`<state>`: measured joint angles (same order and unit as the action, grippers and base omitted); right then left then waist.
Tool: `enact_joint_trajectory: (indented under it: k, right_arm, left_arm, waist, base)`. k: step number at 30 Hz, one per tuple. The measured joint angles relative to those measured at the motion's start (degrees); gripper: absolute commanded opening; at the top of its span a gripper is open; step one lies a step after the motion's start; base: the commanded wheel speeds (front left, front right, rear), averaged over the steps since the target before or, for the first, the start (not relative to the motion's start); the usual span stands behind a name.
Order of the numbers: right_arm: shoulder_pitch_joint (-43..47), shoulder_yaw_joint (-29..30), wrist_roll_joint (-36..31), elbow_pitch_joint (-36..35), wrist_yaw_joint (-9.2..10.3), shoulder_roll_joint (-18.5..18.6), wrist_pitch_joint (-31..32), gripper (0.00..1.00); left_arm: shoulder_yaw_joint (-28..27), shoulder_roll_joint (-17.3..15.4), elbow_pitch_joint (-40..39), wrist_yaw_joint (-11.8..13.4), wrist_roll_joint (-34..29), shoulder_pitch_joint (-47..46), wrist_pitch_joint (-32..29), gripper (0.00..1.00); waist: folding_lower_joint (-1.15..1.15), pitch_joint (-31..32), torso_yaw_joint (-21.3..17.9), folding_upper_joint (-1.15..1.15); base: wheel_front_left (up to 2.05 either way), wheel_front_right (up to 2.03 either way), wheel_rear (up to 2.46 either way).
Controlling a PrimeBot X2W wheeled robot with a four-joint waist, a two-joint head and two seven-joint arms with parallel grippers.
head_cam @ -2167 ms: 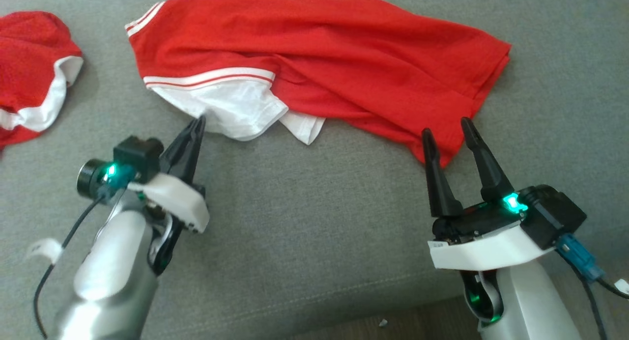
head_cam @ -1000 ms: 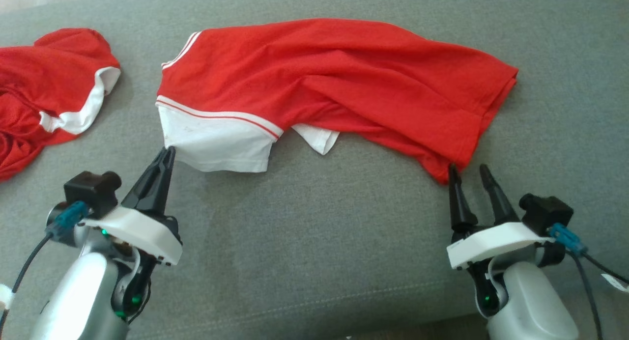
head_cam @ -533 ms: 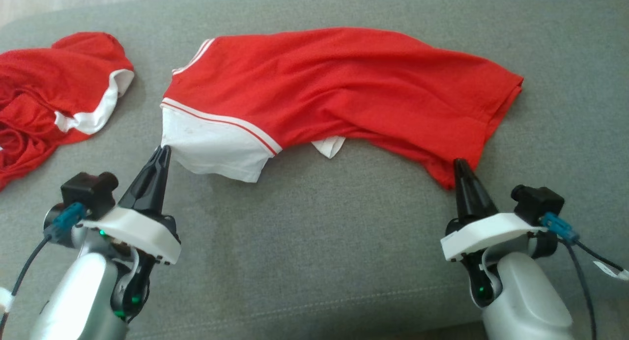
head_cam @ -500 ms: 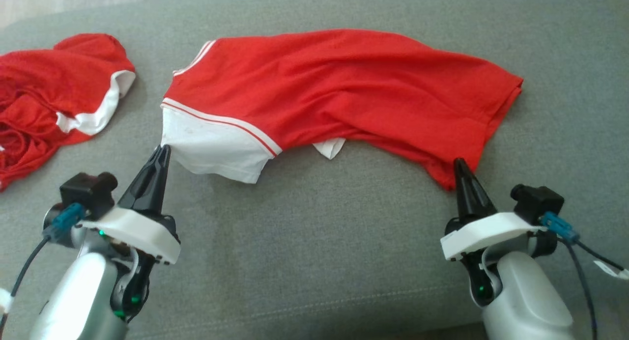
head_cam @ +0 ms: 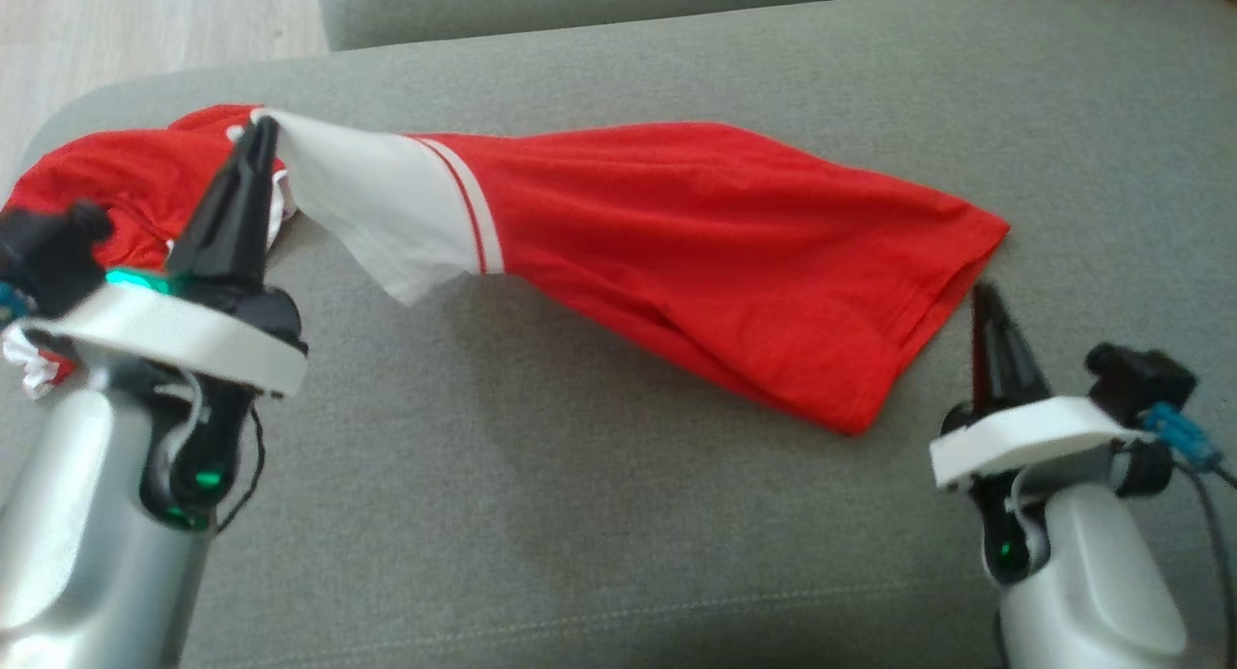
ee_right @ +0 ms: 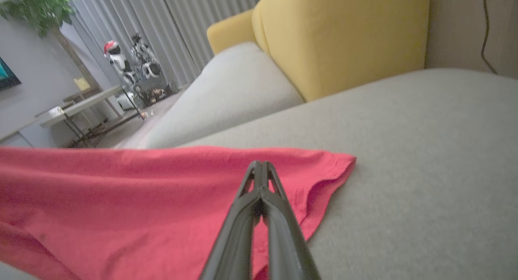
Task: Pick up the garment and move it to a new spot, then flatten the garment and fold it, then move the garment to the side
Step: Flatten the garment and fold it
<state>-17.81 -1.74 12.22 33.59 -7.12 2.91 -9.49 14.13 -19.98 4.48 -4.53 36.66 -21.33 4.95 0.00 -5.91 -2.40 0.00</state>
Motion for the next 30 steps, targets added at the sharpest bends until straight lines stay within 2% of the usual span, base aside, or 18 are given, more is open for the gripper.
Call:
enact_joint_trajectory:
  k: [1,2,3,8,11,17,24,26,27,28,30]
  right_arm:
    - [0.6,-0.4,0.0,0.1,0.0,0.0,1.5,0.36]
    - [1.5,-1.0,0.0,0.1,0.0,0.0,2.7,0.88]
    - [2.6,-2.0,0.2,-0.2,0.0,0.0,3.4,1.0]
    - [9.9,-10.2,2.4,-4.3,0.0,0.0,6.6,1.0]
    - [12.1,-12.5,2.7,-6.2,0.0,-0.1,7.9,1.0]
    - [12.1,-12.2,1.2,-8.8,0.0,-0.1,8.3,1.0]
    - [8.2,-12.7,2.1,-4.5,0.0,-0.1,8.3,1.0]
    - [7.4,-14.3,4.2,-2.7,0.0,-0.1,8.3,0.57]
    - [7.0,-15.1,5.2,-2.0,0.0,-0.1,7.7,0.22]
    - [6.7,-15.4,5.4,-1.4,0.0,-0.1,7.1,0.0]
    - [5.8,-15.2,6.1,-0.6,0.0,-0.1,5.3,0.0]
  left_arm:
    - [-0.2,0.0,-0.1,0.0,0.3,-0.4,-0.4,0.0]
    - [-0.3,0.0,-0.1,0.0,0.8,-0.6,-0.8,0.0]
    - [-0.3,0.0,0.0,0.0,0.9,-0.7,-1.1,0.0]
    - [-0.4,-0.1,1.9,0.1,1.3,-2.2,-1.4,0.0]
    - [-0.4,-0.4,2.4,0.1,1.3,-2.9,-1.3,0.0]
    - [-0.2,-0.5,4.2,0.0,1.2,-4.7,-0.2,0.0]
    - [0.5,-0.5,5.9,-0.6,0.7,-5.7,0.2,0.0]
    - [0.6,-0.5,6.4,-0.6,0.7,-6.0,0.2,0.0]
    - [0.7,-0.5,6.5,-0.6,0.7,-6.0,0.3,0.0]
    - [0.9,-0.4,6.7,-0.6,0.7,-6.0,0.3,0.0]
    - [1.5,-0.4,7.3,-0.7,0.7,-6.0,0.7,0.0]
  waist:
    - [0.0,-0.1,0.1,0.0]
    - [0.0,-0.3,0.1,0.0]
    - [0.0,-0.6,0.2,0.0]
    - [0.0,-2.7,0.1,0.0]
    - [0.0,-3.8,-0.3,0.0]
    - [0.0,-6.0,-1.2,0.0]
    - [0.0,-6.2,-0.4,0.0]
    - [0.0,-6.1,-0.1,0.0]
    - [0.0,-6.1,0.0,0.0]
    - [0.0,-6.0,0.1,0.0]
    - [0.0,-5.8,0.4,0.0]
  base:
    - [0.0,0.0,0.0]
    - [0.0,0.0,0.0]
    - [0.0,0.0,0.0]
    - [0.0,0.0,0.0]
    - [0.0,0.0,0.0]
    - [0.0,0.0,0.0]
    - [0.0,0.0,0.0]
    - [0.0,0.0,0.0]
    - [0.0,0.0,0.0]
    - [0.0,0.0,0.0]
    - [0.0,0.0,0.0]
